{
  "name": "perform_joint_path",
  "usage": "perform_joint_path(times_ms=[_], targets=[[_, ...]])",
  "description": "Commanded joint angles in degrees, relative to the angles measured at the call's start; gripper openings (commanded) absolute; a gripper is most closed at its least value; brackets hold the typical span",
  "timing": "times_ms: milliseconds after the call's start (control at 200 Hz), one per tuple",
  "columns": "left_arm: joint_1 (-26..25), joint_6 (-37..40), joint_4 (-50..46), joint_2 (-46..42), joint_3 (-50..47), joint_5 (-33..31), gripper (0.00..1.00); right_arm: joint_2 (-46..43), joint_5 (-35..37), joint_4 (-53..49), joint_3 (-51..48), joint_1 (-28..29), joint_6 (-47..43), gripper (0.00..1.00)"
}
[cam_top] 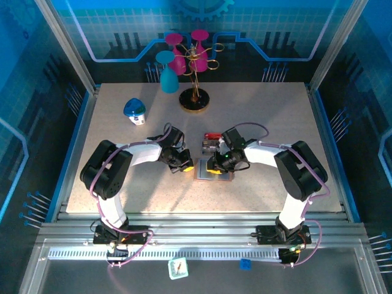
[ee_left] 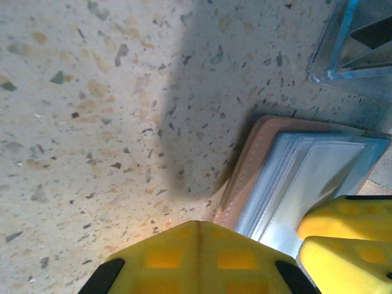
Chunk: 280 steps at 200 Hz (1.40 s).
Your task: Take the credit cards out of the card holder
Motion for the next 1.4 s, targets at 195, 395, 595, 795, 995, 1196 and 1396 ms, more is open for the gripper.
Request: perform_joint_path(times_ms=[195,395,595,795,995,1196,1396], targets=[[-0.31,0.67,0.24,-0.63,1.69,1.09,0.07,-0.64,-7.01,14.96,-9.21,-3.06,5.75,0.21],[-0.39,-0.74,2.44,-2.62,0.96,1.91,0.1,0.03,-9.44,21.29,-12.77,-4.05,7.94,0.18],[-1.47,-2.93,7.27,-3.66,0.13,3.97,0.21,0.12,-10.16,22.44,-13.74,-4.31,8.08,0.18],[-2.44,-3.6,9.13,-1.41,0.37,5.32,0.26,-0.18,-10.56,22.35,-14.2,-4.58,7.68,0.18],[-2.74,-4.08,10.42,-0.08,0.07,6.11,0.28,0.23,-11.58,24.33,-14.58,-4.67,7.87,0.18],[-2.07,-1.9,5.96,-0.98,-0.19,3.31,0.3,1.67,-12.88,30.6,-15.54,-4.32,10.9,0.18],[-0.56,-2.06,7.02,-4.27,-2.82,2.58,0.37,3.85,-12.49,35.85,-15.53,-2.5,14.2,0.18]])
